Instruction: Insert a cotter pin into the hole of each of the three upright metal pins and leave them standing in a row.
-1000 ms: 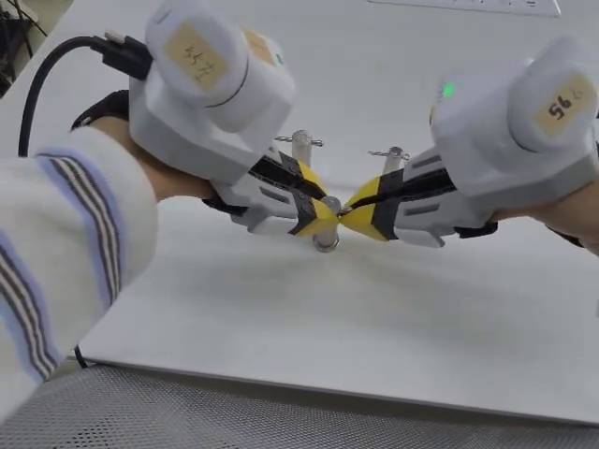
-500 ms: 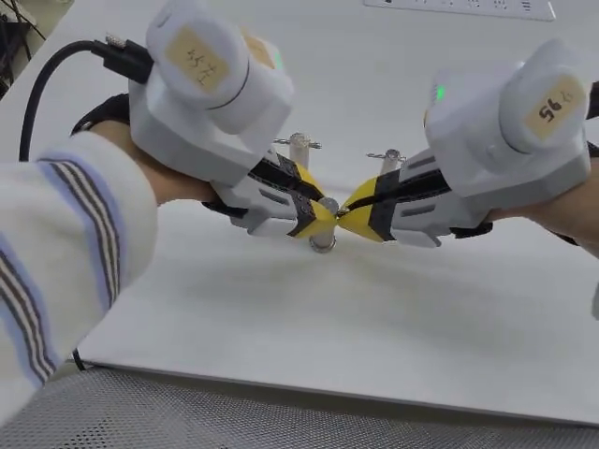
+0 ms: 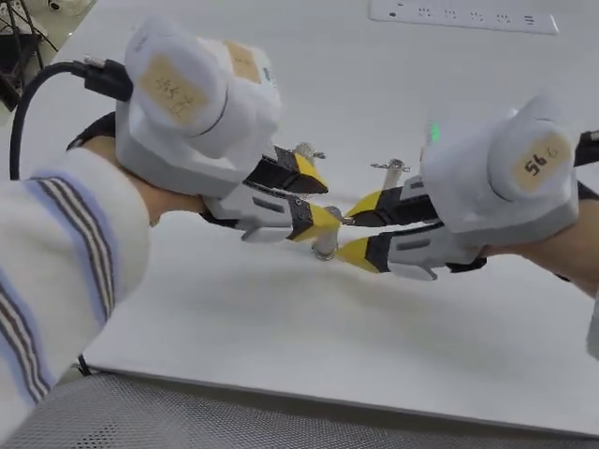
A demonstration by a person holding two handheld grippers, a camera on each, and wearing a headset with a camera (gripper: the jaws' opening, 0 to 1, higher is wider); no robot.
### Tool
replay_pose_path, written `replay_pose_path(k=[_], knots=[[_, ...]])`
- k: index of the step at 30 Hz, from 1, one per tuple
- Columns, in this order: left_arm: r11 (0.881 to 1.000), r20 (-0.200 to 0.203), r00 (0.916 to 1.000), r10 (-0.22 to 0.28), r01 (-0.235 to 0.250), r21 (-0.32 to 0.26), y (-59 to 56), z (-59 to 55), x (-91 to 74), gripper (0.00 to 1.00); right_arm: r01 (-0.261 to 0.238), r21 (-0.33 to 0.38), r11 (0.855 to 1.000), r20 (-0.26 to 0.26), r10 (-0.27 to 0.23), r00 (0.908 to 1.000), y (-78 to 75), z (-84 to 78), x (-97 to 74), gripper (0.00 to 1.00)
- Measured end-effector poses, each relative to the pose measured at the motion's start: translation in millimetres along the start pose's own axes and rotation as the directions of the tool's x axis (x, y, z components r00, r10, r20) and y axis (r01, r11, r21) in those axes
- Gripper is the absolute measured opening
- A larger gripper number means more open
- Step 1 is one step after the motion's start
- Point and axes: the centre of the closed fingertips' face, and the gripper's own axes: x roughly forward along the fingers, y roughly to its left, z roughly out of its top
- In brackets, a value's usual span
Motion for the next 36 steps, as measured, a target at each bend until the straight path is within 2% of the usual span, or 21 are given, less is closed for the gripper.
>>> replay_pose_path(k=[1,3,5,7,9,12,17,20,23,28,30,33,36], knots=[[1.0,0.02,0.9998,0.0,0.0,-0.01,-0.2,1.9,-3.1,0.22,0.004,0.02,1.0,0.011,-0.005,0.9999,1.2,-0.7,1.2,0.17],[1.0,0.031,0.9995,-0.002,0.003,-0.03,-1.7,1.7,-7.1,0.33,0.009,0.046,0.999,0.024,-0.01,0.9997,2.5,-1.3,2.9,0.18],[1.0,0.055,0.9985,-0.006,0.007,-0.03,-7.0,3.3,-11.1,0.52,0.019,0.086,0.996,0.047,-0.023,0.9986,2.8,-0.5,5.4,0.2],[0.999,0.093,0.9956,-0.007,0.011,-0.041,-12.7,7.1,-16.2,0.65,0.03,0.122,0.992,0.07,-0.039,0.9968,2.0,0.9,8.1,0.22],[0.996,0.112,0.9937,-0.014,0.023,-0.086,-18.0,7.4,-21.4,0.67,0.039,0.145,0.989,0.081,-0.051,0.9954,2.2,1.4,10.8,0.23],[0.993,0.126,0.9919,0.017,-0.002,-0.118,-20.4,7.1,-28.4,0.71,0.054,0.136,0.989,0.089,-0.066,0.9938,3.5,2.0,14.6,0.29],[0.984,0.166,0.9853,0.041,-0.011,-0.177,-35.3,7.6,-36.8,0.9,0.058,0.157,0.986,0.108,-0.075,0.9913,3.9,2.2,20.1,0.29],[0.98,0.159,0.9857,0.055,-0.023,-0.195,-40.0,2.1,-38.4,0.97,0.057,0.176,0.983,0.115,-0.078,0.9903,3.6,0.8,23.0,0.28],[0.982,0.12,0.9913,0.053,-0.03,-0.187,-46.3,-8.1,-38.2,0.99,0.053,0.187,0.981,0.128,-0.078,0.9887,4.4,1.7,25.0,0.27],[0.977,0.112,0.9921,0.056,-0.032,-0.213,-52.0,-15.2,-37.1,0.99,0.062,0.207,0.976,0.14,-0.092,0.9858,2.0,2.1,28.1,0.23],[0.974,0.107,0.9928,0.055,-0.03,-0.224,-52.7,-17.1,-36.5,0.99,0.061,0.23,0.971,0.153,-0.098,0.9834,0.1,3.5,30.2,0.22],[0.972,0.101,0.9933,0.056,-0.031,-0.235,-52.4,-19.2,-35.8,0.99,0.048,0.215,0.976,0.162,-0.084,0.9832,2.9,6.3,34.2,0.23],[0.968,0.102,0.9907,0.09,-0.063,-0.242,-46.4,-19.4,-36.4,0.99,0.06,0.208,0.976,0.163,-0.095,0.982,1.5,8.8,39.7,0.21]])
